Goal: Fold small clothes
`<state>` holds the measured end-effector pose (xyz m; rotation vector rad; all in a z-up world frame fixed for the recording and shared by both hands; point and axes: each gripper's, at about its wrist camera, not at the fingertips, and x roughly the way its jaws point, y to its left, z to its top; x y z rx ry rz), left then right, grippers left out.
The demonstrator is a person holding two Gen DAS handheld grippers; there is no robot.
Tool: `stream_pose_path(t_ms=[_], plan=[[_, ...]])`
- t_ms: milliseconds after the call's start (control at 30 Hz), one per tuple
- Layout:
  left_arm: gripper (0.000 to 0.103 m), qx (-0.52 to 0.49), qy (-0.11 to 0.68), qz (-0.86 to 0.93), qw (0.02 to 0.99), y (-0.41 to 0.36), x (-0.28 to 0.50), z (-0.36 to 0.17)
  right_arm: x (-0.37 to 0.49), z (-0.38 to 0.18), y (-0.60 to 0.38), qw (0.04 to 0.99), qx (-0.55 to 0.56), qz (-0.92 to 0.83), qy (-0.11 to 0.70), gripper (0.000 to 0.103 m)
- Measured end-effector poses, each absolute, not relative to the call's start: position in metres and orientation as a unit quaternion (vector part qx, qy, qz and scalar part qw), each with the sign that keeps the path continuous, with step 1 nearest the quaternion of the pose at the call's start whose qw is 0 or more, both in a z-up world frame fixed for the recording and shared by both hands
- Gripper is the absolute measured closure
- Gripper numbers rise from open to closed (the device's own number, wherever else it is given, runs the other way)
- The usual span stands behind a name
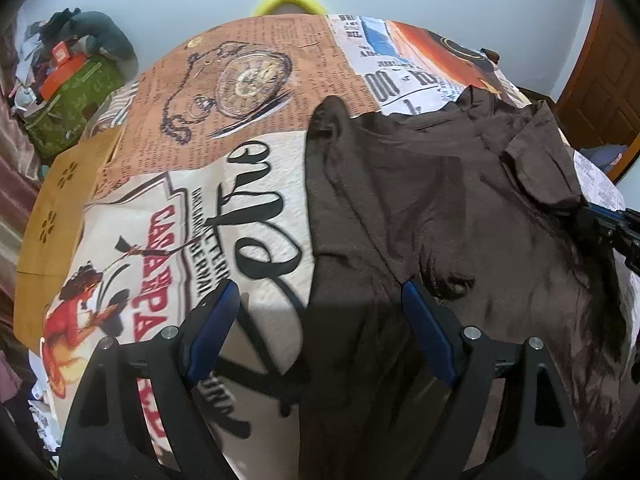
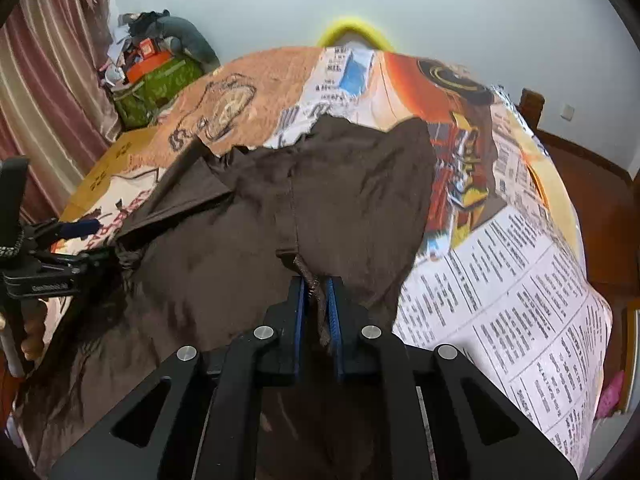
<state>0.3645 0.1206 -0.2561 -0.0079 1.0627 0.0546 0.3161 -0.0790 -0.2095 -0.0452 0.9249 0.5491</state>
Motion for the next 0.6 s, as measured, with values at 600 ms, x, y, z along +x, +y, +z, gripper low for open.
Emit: stream_pose_path(t_ms=[600], plan=[[0.016,-0.014,0.489,0.03,0.872,0.127,0.328,-0.215,0.283,-0.175,-0.078,0.86,-0.029,0.279,0.426,0.064]])
